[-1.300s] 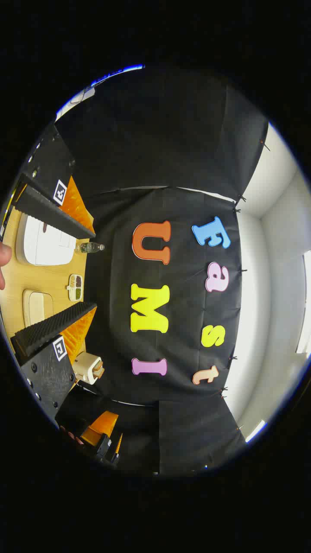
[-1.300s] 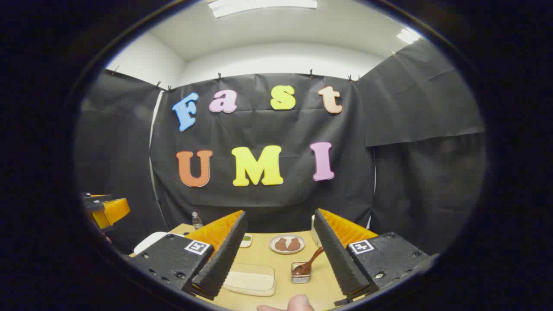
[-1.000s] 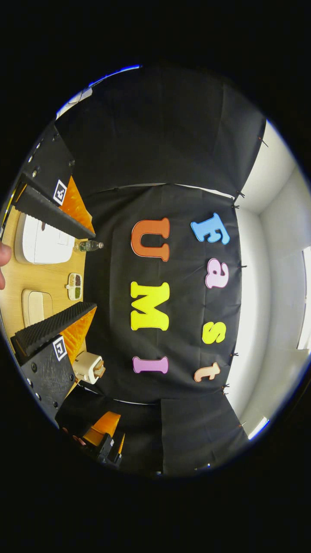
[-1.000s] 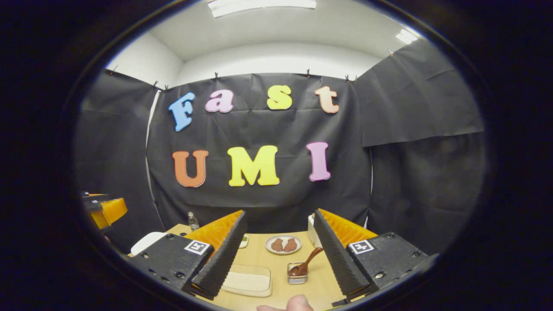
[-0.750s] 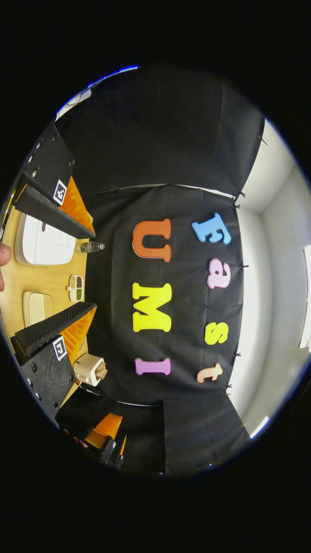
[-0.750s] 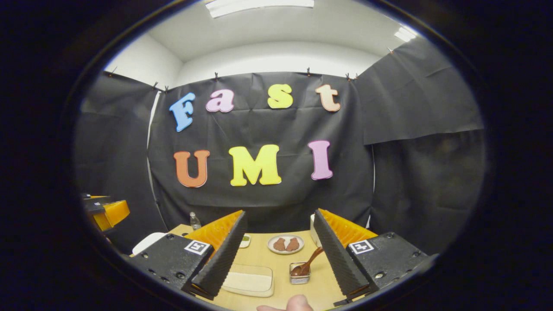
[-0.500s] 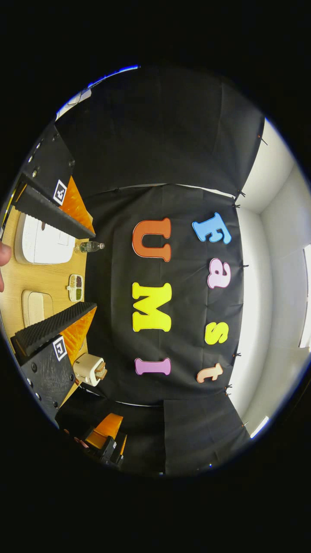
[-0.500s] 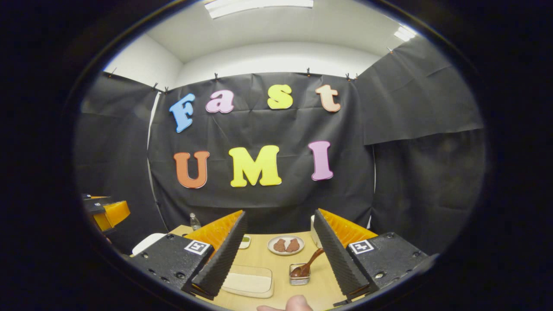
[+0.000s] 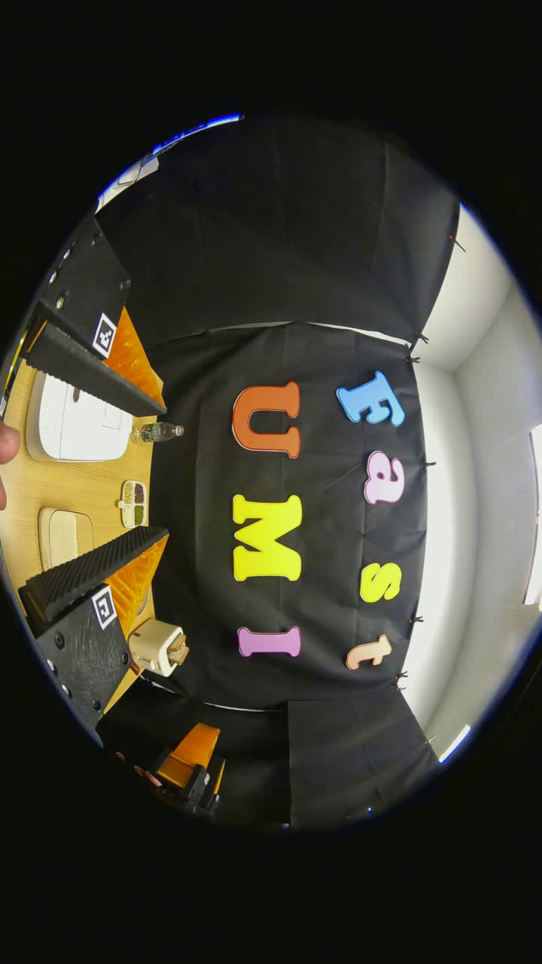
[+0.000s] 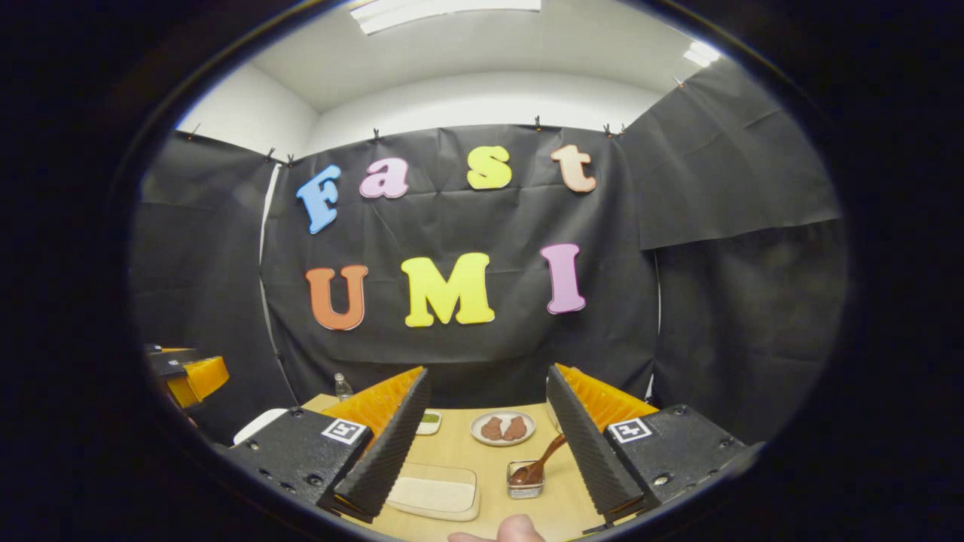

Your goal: Close the left gripper, press the button to open the rice cooker; take a wooden spoon from the chopstick holder with the right hand, scoop a spoonful of rice and pour it into the rice cooker, then put the wooden spoon back into the chopstick holder.

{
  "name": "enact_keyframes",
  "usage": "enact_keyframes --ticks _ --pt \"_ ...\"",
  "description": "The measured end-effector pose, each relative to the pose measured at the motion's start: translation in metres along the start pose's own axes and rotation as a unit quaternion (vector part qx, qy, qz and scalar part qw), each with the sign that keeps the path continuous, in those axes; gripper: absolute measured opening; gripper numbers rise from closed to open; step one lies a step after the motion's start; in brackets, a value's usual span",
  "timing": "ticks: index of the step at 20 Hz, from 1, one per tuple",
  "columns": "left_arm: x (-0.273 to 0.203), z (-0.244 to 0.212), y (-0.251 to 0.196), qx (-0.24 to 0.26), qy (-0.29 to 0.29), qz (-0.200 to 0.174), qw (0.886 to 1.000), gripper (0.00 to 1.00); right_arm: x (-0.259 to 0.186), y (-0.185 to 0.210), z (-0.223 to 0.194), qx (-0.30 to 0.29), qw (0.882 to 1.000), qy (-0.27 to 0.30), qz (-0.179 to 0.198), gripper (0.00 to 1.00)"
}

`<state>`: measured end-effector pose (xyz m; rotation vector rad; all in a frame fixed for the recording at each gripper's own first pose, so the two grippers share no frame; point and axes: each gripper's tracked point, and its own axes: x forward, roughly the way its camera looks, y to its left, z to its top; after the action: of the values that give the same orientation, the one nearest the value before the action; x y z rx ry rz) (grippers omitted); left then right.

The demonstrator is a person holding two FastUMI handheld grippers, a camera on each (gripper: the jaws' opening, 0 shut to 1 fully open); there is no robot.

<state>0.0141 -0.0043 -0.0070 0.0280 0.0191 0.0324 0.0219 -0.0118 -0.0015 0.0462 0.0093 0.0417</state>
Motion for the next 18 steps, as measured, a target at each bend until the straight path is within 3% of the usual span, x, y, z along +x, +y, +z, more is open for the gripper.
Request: enact_keyframes --ticks 8,11,13,14,16,17,18 --pt "0.000 -0.020 0.033 -0.009 0.045 0.026 0.999 0.95 0.009 -0.011 -0.014 0.009 1.000 0.012 0.002 1.00" --pt "0.002 -0.053 0.040 -0.014 0.094 0.017 0.995 0.95 0.013 -0.014 -0.025 0.011 1.000 0.027 0.007 1.00" --pt "0.002 -0.072 0.050 0.005 0.130 0.018 0.991 0.81 0.015 -0.014 -0.026 0.014 0.999 0.031 0.012 0.97" --pt "0.002 -0.078 0.057 0.013 0.144 0.019 0.989 0.69 0.016 -0.016 -0.025 0.011 0.999 0.030 0.012 1.00" --pt "0.005 -0.087 0.067 0.009 0.166 0.020 0.986 0.60 0.019 -0.021 -0.027 0.008 0.999 0.031 0.010 0.96" --pt "0.007 -0.090 0.070 0.001 0.174 0.019 0.985 0.34 0.020 -0.022 -0.029 0.008 0.999 0.033 0.009 1.00" --pt "0.007 -0.096 0.076 -0.004 0.184 0.026 0.983 0.27 0.020 -0.023 -0.031 0.009 0.999 0.036 0.007 0.97"
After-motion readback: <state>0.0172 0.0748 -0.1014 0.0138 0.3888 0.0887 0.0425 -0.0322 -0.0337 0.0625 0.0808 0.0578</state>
